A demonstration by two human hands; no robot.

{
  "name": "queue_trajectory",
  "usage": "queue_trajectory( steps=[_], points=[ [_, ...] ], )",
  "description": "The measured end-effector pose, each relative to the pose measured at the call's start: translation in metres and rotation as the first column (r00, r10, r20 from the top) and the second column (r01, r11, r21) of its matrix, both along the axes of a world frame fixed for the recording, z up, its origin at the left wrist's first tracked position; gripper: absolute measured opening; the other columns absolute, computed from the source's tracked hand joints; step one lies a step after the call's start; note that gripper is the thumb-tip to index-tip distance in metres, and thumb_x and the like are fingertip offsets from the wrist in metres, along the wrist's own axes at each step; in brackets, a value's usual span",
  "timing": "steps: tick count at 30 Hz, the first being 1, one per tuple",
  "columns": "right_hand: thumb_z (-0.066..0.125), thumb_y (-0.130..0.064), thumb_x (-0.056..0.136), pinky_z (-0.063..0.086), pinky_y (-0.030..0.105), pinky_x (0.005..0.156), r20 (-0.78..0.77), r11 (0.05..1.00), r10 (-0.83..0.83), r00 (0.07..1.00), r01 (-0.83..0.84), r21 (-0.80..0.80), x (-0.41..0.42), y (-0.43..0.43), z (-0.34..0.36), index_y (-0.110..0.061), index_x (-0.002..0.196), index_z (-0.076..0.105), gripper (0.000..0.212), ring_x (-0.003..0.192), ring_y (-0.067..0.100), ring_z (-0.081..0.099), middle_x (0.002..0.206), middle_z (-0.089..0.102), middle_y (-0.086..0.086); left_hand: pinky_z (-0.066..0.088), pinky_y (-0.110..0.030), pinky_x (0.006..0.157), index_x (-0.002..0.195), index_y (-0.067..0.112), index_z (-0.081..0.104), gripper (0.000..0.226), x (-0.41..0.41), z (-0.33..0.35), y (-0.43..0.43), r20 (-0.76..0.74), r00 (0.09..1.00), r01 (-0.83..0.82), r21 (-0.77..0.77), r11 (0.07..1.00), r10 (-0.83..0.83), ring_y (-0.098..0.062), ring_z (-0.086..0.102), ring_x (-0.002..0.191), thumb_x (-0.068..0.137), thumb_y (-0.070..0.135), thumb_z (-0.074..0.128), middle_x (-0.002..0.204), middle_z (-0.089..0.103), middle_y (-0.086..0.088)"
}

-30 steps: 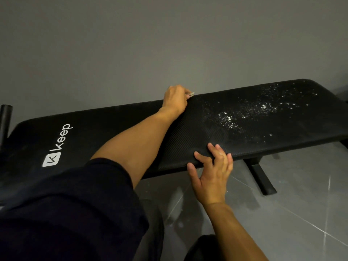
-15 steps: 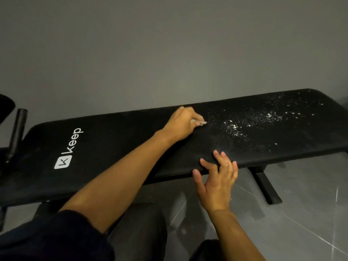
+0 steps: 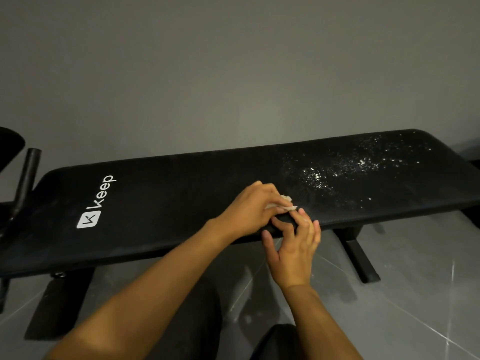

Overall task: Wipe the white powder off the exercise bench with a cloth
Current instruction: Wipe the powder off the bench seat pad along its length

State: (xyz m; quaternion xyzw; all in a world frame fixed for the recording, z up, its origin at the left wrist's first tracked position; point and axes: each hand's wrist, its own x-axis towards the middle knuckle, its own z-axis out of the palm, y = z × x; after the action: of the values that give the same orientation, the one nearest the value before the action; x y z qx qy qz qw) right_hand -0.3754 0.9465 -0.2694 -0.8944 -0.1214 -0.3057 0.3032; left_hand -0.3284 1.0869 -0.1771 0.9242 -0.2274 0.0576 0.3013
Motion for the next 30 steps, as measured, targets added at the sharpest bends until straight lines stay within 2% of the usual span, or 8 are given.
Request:
queue_trajectory(
  steps=[5, 11, 13, 16, 18, 22, 25, 30],
  points=[
    [0.052, -0.05, 0.095, 0.007, 0.047, 0.124, -0.04, 1.0, 0.005, 0.999, -0.005, 0.002, -0.003, -0.002, 0.004, -0.022, 0.117, 0.063, 0.037, 0.145, 0.031, 0.034, 0.143, 0.046, 0.011, 0.047, -0.038, 0.095, 0.12, 0.024, 0.074, 0.026, 0.012, 0.012, -0.003, 0.011, 0.985, -0.169, -0.017, 0.985, 0.169, -0.015, 0.054, 0.1, 0.095, 0.021, 0.068, 0.114, 0.068, 0.004],
    [0.051, -0.048, 0.097, 0.006, 0.049, 0.125, -0.079, 0.998, 0.007, 0.997, -0.012, -0.067, -0.01, -0.004, 0.008, -0.021, 0.114, 0.065, 0.035, 0.153, 0.03, 0.017, 0.158, 0.031, 0.017, 0.039, -0.023, 0.085, 0.12, 0.032, 0.073, 0.024, -0.025, 0.005, 0.002, -0.047, 0.999, -0.021, 0.06, 0.998, 0.024, -0.005, 0.046, 0.096, 0.098, 0.028, 0.063, 0.109, 0.062, 0.013],
    [0.052, -0.049, 0.096, 0.005, 0.048, 0.125, -0.095, 0.998, 0.018, 0.995, -0.025, -0.066, -0.012, -0.006, 0.013, -0.021, 0.116, 0.065, 0.037, 0.154, 0.03, 0.013, 0.16, 0.026, 0.019, 0.041, -0.024, 0.087, 0.119, 0.031, 0.073, 0.024, -0.022, 0.006, 0.002, -0.051, 0.998, -0.046, 0.011, 0.999, 0.047, -0.005, 0.048, 0.097, 0.098, 0.027, 0.064, 0.108, 0.063, 0.014],
    [0.056, -0.049, 0.093, 0.005, 0.047, 0.125, -0.065, 0.998, 0.02, 0.998, -0.024, -0.054, -0.013, -0.022, 0.022, -0.019, 0.124, 0.061, 0.043, 0.153, 0.03, 0.017, 0.158, 0.027, 0.021, 0.044, -0.034, 0.097, 0.116, 0.028, 0.076, 0.023, -0.013, 0.006, -0.006, -0.062, 0.993, -0.102, -0.04, 0.994, 0.1, -0.013, 0.055, 0.103, 0.095, 0.025, 0.068, 0.11, 0.068, 0.008],
    [0.052, -0.048, 0.095, 0.007, 0.049, 0.125, -0.072, 0.999, -0.003, 0.997, 0.0, -0.037, -0.01, -0.042, 0.026, -0.018, 0.131, 0.058, 0.048, 0.152, 0.031, 0.019, 0.157, 0.029, 0.018, 0.045, -0.038, 0.097, 0.115, 0.027, 0.076, 0.022, -0.013, 0.004, -0.012, -0.037, 0.989, -0.148, -0.054, 0.987, 0.146, -0.016, 0.056, 0.1, 0.094, 0.023, 0.069, 0.111, 0.069, 0.006],
    [0.042, -0.05, 0.098, 0.004, 0.046, 0.126, -0.121, 0.974, 0.015, 0.993, -0.042, -0.224, -0.003, -0.067, 0.017, -0.02, 0.141, 0.052, 0.053, 0.154, 0.028, 0.015, 0.16, 0.027, 0.013, 0.041, -0.026, 0.084, 0.118, 0.032, 0.074, 0.024, -0.026, 0.0, -0.017, 0.041, 0.996, -0.077, 0.033, 0.997, 0.075, -0.01, 0.049, 0.092, 0.096, 0.027, 0.067, 0.109, 0.066, 0.008],
    [0.045, -0.046, 0.096, 0.005, 0.048, 0.126, -0.108, 0.981, -0.024, 0.994, 0.002, -0.194, 0.001, -0.06, 0.013, -0.019, 0.137, 0.055, 0.05, 0.152, 0.031, 0.019, 0.157, 0.031, 0.014, 0.038, -0.026, 0.085, 0.12, 0.036, 0.072, 0.025, -0.024, 0.003, -0.014, 0.083, 0.997, -0.009, 0.085, 0.996, 0.002, -0.009, 0.049, 0.09, 0.097, 0.031, 0.065, 0.107, 0.065, 0.01],
    [0.05, -0.041, 0.089, 0.006, 0.049, 0.125, -0.089, 0.99, -0.072, 0.993, 0.061, -0.126, 0.0, -0.049, 0.015, -0.018, 0.131, 0.057, 0.048, 0.15, 0.033, 0.022, 0.152, 0.036, 0.014, 0.046, -0.043, 0.095, 0.113, 0.026, 0.076, 0.022, 0.014, 0.004, -0.02, 0.07, 0.969, -0.235, -0.044, 0.971, 0.237, -0.015, 0.056, 0.099, 0.093, 0.025, 0.069, 0.112, 0.069, 0.007]
  ],
)
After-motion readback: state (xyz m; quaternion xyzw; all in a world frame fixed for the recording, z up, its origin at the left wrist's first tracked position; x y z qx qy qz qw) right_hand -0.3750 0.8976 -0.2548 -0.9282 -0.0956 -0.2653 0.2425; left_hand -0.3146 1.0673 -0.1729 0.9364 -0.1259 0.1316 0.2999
